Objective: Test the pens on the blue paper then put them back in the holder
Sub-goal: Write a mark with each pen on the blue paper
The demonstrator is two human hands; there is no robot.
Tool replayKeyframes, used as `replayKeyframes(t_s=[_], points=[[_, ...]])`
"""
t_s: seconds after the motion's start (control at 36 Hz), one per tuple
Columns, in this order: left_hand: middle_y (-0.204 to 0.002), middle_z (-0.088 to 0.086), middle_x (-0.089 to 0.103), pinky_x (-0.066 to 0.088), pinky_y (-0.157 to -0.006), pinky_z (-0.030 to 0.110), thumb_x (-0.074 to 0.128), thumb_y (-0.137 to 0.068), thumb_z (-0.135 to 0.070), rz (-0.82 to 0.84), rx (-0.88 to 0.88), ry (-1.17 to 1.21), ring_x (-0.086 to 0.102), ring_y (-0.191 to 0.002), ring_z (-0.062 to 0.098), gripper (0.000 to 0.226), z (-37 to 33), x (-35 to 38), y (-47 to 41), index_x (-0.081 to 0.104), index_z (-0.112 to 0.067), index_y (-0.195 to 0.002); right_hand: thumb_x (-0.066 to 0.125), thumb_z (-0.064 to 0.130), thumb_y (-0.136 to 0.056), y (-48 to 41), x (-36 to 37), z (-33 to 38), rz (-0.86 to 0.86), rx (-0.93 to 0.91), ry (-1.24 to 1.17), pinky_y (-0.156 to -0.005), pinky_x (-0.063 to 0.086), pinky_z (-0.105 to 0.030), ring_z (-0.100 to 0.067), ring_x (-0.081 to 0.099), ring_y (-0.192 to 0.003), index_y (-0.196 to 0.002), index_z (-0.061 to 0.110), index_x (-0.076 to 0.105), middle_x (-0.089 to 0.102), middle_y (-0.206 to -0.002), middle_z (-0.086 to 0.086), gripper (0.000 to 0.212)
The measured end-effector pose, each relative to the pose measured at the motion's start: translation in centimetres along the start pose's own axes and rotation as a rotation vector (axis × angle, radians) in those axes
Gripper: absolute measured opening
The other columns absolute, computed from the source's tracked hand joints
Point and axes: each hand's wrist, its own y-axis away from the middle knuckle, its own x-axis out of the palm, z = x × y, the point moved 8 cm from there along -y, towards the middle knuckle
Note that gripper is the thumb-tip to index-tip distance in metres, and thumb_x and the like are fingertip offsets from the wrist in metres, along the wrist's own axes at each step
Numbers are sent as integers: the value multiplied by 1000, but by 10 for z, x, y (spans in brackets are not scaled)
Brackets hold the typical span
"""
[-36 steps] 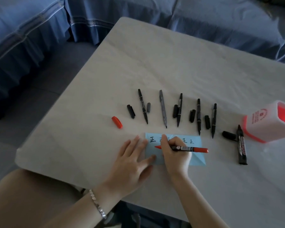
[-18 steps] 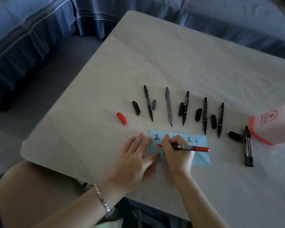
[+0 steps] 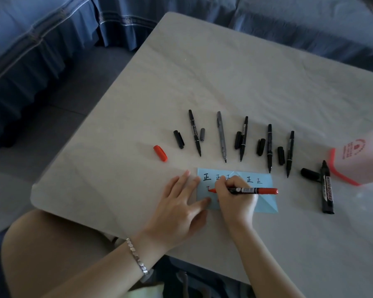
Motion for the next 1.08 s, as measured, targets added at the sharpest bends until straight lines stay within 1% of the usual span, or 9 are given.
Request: replayKeyframes(t_s=[0.11,0.42,0.53,0.61,0.69,0.86,0.97,1.06,1.08], points=[[-124,20,59,30,-102,46,48,-85,-37,-7,9,2,50,-121,41,29,0,0,0,72,-26,-98,62,0,-80,-2,-1,-4,-21,7,-7,-47,35,-6,1,47,-42,-49,2,45,40,-43,0,35],[-123,20,60,30,-101,47,49,-84,-36,-5,4,13,50,-121,42,29,0,0,0,72,-25,-98,62,1,-81,-2,0,-4,-6,-13,-24,-47,36,-7,-7,47,-47,-51,-3,47,46,-47,-8,34],[-123,21,60,29,-102,46,48,-85,-36,-11,8,8,50,-120,42,29,0,-1,-1,72,-25,-98,61,1,-81,-1,4,-2,39,-19,-28,-48,38,-8,1,52,-45,-51,-7,46,44,-45,-2,35],[-123,21,60,29,-102,45,48,-85,-36,-13,11,5,50,-120,42,29,0,-1,-1,72,-25,-98,62,-2,-79,-2,3,-1,24,-40,-6,-47,35,-11,-7,43,-46,-49,-6,42,40,-45,-5,36],[-123,20,60,28,-104,45,49,-85,-37,-14,12,2,50,-120,42,29,0,-1,-1,72,-26,-98,62,-3,-79,-1,4,0,33,-54,1,-47,36,-7,-4,46,-45,-48,-6,44,41,-44,-2,35],[-123,20,60,30,-102,46,50,-84,-36,-28,14,4,51,-120,42,28,0,-1,-1,72,-25,-97,60,-5,-77,-1,-2,-4,-52,-24,-18,-46,33,-9,-5,42,-43,-46,2,42,37,-41,6,37],[-122,20,60,31,-102,46,50,-83,-35,-46,24,-9,51,-119,42,28,0,-1,-1,73,-24,-96,59,-5,-76,-2,-7,-9,-92,0,-38,-44,32,-9,-4,37,-41,-43,18,32,40,-37,10,48],[-122,20,60,32,-101,46,51,-83,-35,-54,29,-11,51,-119,42,27,0,0,0,73,-25,-96,58,-2,-79,-2,-11,-12,-120,65,-91,-45,32,-11,-3,34,-45,-44,8,36,38,-40,10,43],[-123,20,60,32,-101,46,51,-83,-35,-56,30,-7,51,-119,42,27,0,1,0,73,-25,-96,58,0,-81,-2,-12,-13,-134,102,-132,-45,34,-12,-10,37,-49,-48,1,39,41,-45,-2,38]])
